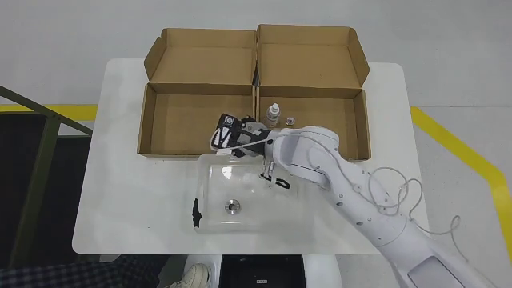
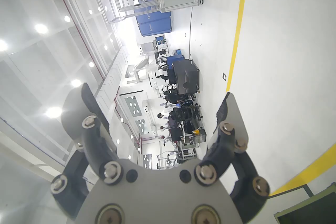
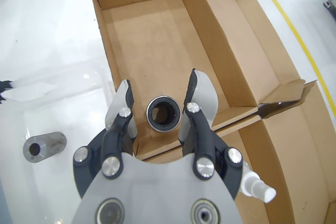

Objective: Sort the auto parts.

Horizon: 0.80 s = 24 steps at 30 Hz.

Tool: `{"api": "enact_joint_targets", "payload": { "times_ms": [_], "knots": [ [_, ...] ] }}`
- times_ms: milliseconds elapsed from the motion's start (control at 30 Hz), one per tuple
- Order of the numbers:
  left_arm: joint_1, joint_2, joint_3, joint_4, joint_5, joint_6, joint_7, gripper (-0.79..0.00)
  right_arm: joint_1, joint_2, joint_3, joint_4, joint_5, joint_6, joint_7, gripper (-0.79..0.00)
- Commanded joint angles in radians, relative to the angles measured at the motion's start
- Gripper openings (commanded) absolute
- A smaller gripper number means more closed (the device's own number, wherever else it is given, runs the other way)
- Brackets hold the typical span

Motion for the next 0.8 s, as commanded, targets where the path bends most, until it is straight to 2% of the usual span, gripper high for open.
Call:
{"api": "enact_joint_targets", "payload": {
  "times_ms": [0,67,133,400,767],
  "knots": [
    [0.000,0.000,0.000,0.000,0.000,0.000,0.000,0.000,-0.035,0.009,0.013,-0.058,-0.015,-0.025,-0.002,-0.397],
    [0.000,0.000,0.000,0.000,0.000,0.000,0.000,0.000,-0.071,0.019,0.027,-0.109,-0.031,-0.055,-0.009,-0.394],
    [0.000,0.000,0.000,0.000,0.000,0.000,0.000,0.000,-0.112,0.029,0.040,-0.157,-0.052,-0.081,-0.013,-0.342],
    [0.000,0.000,0.000,0.000,0.000,0.000,0.000,0.000,-0.271,0.066,0.078,-0.282,-0.134,-0.180,-0.042,-0.329],
    [0.000,0.000,0.000,0.000,0.000,0.000,0.000,0.000,-0.398,0.101,0.113,-0.307,-0.219,-0.269,-0.107,-0.339]
  ]
}}
